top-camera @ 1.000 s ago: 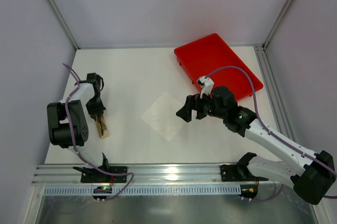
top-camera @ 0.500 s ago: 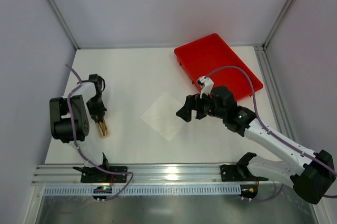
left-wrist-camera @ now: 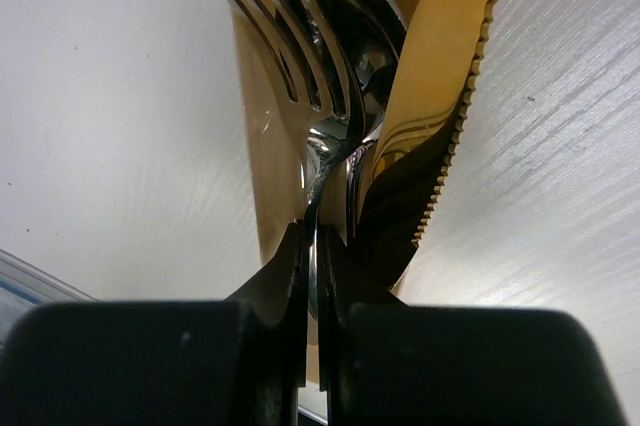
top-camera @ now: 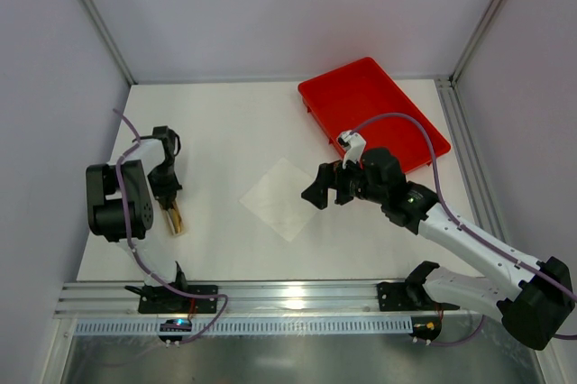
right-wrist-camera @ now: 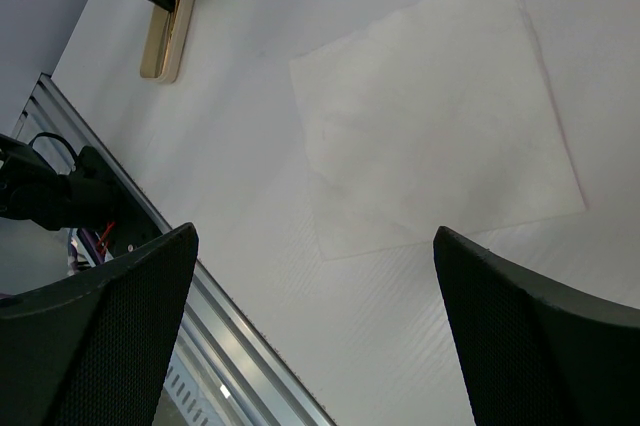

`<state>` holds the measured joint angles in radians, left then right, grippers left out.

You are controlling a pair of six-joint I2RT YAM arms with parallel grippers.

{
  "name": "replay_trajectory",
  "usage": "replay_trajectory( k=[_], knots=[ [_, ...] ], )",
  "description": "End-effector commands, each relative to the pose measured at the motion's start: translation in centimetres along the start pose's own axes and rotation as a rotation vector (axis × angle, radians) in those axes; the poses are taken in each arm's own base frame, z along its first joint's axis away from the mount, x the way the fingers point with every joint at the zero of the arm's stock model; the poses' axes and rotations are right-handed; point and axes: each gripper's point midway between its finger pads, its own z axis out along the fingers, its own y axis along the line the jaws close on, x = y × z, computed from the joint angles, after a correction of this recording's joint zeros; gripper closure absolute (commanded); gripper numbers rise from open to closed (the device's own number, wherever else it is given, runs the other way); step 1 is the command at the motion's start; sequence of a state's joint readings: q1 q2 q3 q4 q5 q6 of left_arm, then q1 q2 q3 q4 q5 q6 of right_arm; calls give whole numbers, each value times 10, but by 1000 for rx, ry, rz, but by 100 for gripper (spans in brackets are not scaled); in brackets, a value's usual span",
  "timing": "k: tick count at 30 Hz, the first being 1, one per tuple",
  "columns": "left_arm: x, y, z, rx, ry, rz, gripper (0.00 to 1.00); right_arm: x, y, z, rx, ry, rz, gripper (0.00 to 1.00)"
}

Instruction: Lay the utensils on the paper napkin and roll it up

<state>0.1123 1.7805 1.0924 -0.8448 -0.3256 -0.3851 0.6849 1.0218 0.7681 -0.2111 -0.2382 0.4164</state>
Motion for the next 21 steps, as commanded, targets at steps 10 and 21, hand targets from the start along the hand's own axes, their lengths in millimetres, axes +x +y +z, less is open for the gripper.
replay_trajectory(
  k=[10,21],
  knots=[
    [-25,14,-28,-33,-109,-49,100,-7,-1,2,0,-24,-21,0],
    [-25,24,-46,-45,-135,-67,100,-7,-2,3,4,-22,-20,0]
  ],
)
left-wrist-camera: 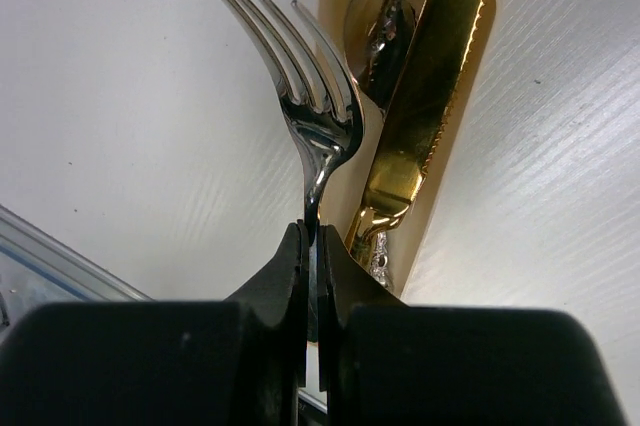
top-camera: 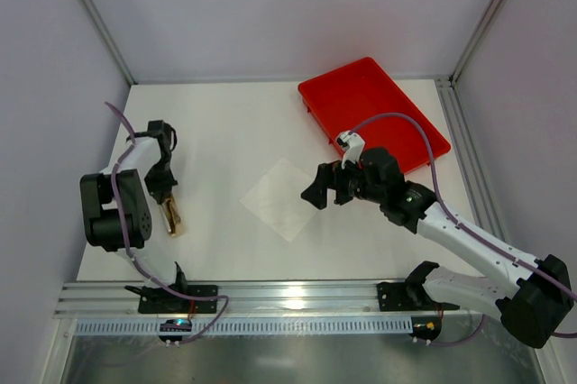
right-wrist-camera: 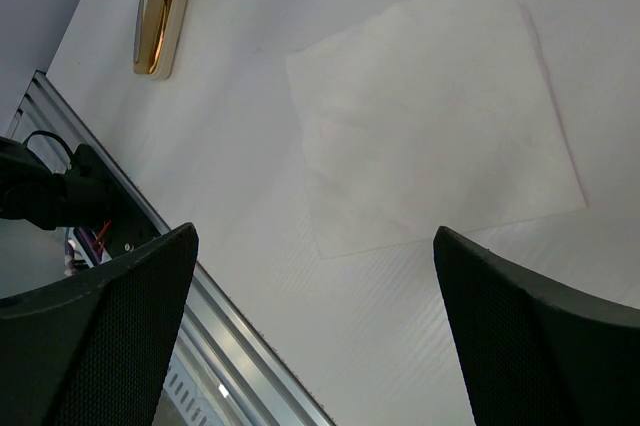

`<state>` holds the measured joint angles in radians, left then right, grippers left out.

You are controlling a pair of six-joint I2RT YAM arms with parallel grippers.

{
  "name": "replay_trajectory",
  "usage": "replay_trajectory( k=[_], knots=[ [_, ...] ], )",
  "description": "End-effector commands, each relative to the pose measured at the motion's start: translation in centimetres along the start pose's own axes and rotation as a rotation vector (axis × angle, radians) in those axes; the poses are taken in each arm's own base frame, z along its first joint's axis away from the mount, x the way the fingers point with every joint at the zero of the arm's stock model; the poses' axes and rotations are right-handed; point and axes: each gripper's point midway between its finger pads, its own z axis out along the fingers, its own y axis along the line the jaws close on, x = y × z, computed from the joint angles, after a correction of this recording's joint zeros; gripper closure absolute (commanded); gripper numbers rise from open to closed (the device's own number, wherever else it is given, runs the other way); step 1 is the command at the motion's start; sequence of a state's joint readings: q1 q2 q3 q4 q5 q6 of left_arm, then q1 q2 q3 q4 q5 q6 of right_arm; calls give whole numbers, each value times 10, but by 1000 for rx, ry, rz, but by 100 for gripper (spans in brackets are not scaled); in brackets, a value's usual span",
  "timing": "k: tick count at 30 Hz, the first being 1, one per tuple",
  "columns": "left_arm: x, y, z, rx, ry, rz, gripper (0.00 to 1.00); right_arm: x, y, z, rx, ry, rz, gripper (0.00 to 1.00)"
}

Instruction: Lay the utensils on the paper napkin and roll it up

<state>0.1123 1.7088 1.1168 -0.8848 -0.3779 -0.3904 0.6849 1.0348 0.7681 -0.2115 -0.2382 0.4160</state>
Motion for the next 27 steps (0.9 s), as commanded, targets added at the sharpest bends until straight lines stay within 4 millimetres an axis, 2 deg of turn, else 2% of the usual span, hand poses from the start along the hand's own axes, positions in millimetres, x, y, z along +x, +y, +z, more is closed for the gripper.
replay_trajectory(
  k=[1,5,8,11,17,18,19,20,21,23,24,25,26,27],
  knots=[
    [-15,11,-25,-11,-67,-43,100,-9,0,0,-1,-34,-23,0],
    [-17,12,-41,14,-90,-44,100,-10,1,0,-1,-34,-23,0],
    [-19,5,-60,60,-125,-46,100,-13,2,0,-3,-38,-25,0],
    [-19,-18,-82,140,-165,-32,100,-16,3,-2,1,-37,-23,0],
    [-2,-106,-130,335,-223,69,100,-25,7,-14,16,-60,-21,0],
    [5,-128,-140,374,-240,110,100,-26,7,-18,20,-65,-19,0],
    [12,-143,-139,388,-219,130,100,-28,7,-21,25,-73,-21,0],
    [18,-165,-152,428,-229,149,100,-27,5,-23,37,-70,-18,0],
    [20,-180,-157,454,-235,156,100,-28,5,-26,41,-80,-21,0],
    [28,-209,-153,466,-210,173,100,-29,3,-30,58,-87,-21,0],
    [31,-228,-164,494,-225,200,100,-28,2,-32,65,-85,-21,0],
    [34,-240,-166,500,-223,217,100,-29,3,-34,64,-89,-21,0],
    [46,-258,-156,479,-199,259,100,-27,1,-34,72,-80,-19,0],
    [40,-273,-171,511,-222,263,100,-28,2,-36,74,-82,-20,0]
  ],
)
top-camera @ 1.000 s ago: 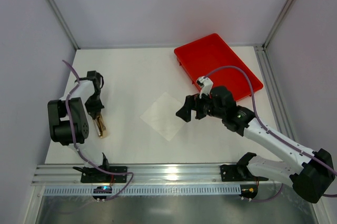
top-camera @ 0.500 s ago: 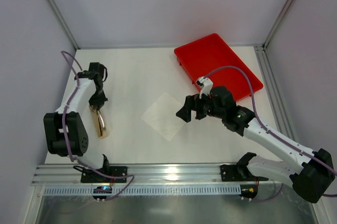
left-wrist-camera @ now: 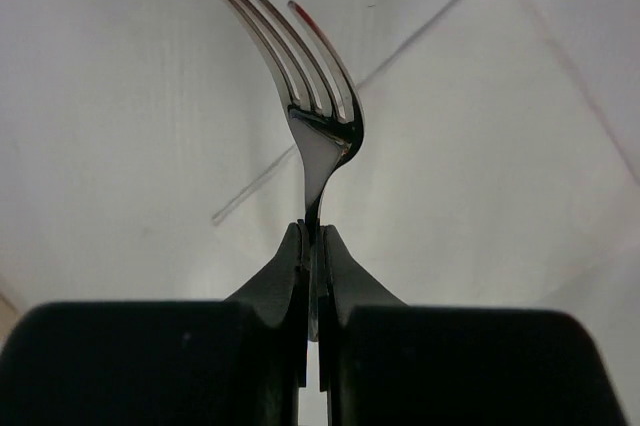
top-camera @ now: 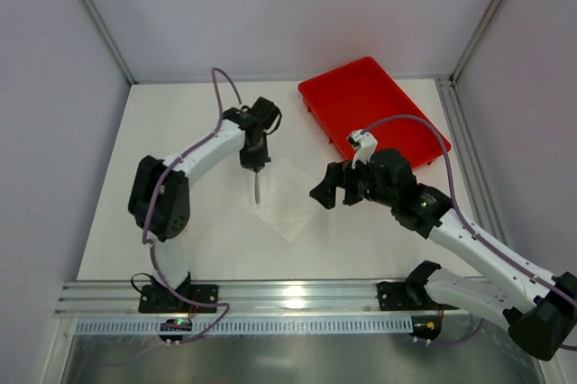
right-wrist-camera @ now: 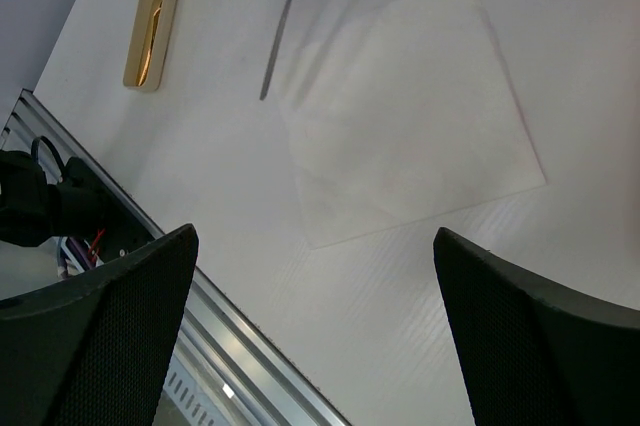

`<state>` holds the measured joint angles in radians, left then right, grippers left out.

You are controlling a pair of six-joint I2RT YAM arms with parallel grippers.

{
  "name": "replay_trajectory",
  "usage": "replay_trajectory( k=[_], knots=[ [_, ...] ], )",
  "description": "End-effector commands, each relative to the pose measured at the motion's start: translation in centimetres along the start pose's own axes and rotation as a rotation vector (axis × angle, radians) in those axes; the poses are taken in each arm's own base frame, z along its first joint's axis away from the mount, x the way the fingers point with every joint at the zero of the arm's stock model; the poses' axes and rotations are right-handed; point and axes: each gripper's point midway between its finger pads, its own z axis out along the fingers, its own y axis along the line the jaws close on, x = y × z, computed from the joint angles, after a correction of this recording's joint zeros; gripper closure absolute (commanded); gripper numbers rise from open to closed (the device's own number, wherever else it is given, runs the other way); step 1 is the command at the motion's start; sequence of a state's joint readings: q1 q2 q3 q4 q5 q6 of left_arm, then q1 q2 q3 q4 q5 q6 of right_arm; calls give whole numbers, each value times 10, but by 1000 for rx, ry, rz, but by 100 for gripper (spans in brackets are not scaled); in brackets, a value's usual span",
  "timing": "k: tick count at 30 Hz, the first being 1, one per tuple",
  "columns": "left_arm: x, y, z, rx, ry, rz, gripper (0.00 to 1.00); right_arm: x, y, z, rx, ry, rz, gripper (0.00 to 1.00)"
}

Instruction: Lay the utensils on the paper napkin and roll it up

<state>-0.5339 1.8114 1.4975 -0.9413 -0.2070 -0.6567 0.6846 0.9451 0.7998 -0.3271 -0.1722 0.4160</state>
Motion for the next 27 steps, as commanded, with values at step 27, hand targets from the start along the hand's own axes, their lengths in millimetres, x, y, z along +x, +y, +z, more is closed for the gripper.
replay_trajectory(
  k=[27],
  knots=[
    [-6,-91,46,52,67,-8,100,-13,-10,-29,81,-60,-50,0]
  ],
)
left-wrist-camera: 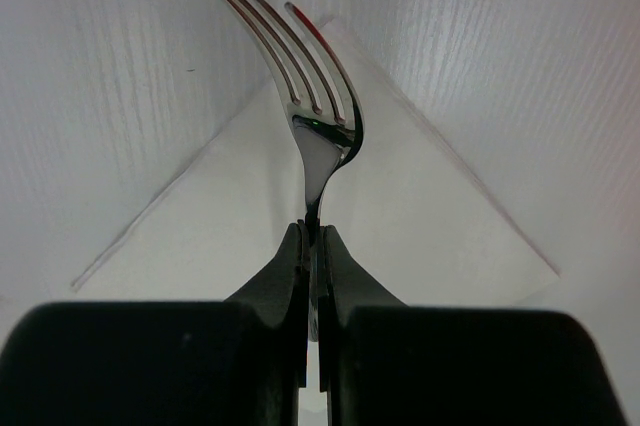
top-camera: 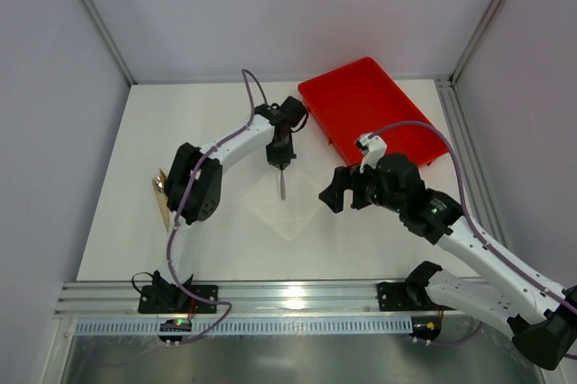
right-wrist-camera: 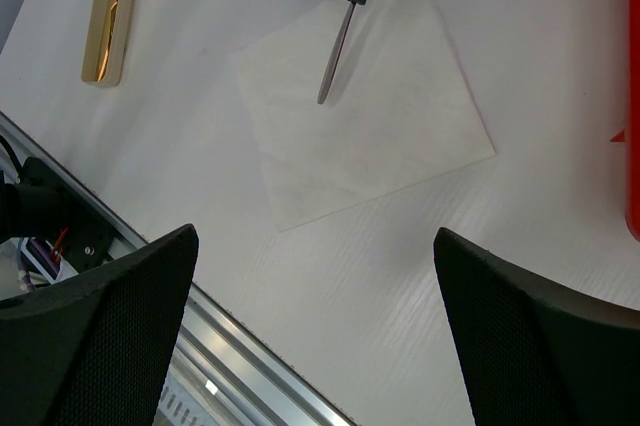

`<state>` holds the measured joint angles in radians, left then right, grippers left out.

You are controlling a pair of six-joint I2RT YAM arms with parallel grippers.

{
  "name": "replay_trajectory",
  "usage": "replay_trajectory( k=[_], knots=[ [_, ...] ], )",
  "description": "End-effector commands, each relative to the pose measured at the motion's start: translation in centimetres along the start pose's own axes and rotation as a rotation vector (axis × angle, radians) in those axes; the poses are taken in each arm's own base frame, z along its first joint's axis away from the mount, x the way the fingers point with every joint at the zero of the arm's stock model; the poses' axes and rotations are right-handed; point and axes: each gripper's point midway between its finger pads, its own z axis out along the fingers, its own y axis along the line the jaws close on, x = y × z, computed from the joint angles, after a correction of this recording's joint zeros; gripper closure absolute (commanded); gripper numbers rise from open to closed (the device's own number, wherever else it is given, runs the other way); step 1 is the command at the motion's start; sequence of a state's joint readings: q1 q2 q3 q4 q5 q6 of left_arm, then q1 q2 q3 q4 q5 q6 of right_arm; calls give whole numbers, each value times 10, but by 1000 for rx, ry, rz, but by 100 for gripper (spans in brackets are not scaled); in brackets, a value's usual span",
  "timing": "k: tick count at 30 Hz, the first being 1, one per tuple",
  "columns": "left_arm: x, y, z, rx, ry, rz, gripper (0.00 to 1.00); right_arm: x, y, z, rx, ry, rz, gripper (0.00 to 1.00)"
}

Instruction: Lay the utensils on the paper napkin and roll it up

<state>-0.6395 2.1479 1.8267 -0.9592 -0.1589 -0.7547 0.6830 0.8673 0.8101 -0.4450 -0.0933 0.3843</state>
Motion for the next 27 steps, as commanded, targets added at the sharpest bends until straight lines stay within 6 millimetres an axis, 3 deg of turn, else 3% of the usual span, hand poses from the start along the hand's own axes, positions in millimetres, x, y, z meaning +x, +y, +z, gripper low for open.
replay_trajectory(
  k=[1,27],
  knots=[
    [2,1,0,-5,11,-15,100,-17,4,-7,-6,-56,-21,0],
    [27,8,14,-64,78,-22,100,-11,7,-3,-29,-45,-5,0]
  ],
)
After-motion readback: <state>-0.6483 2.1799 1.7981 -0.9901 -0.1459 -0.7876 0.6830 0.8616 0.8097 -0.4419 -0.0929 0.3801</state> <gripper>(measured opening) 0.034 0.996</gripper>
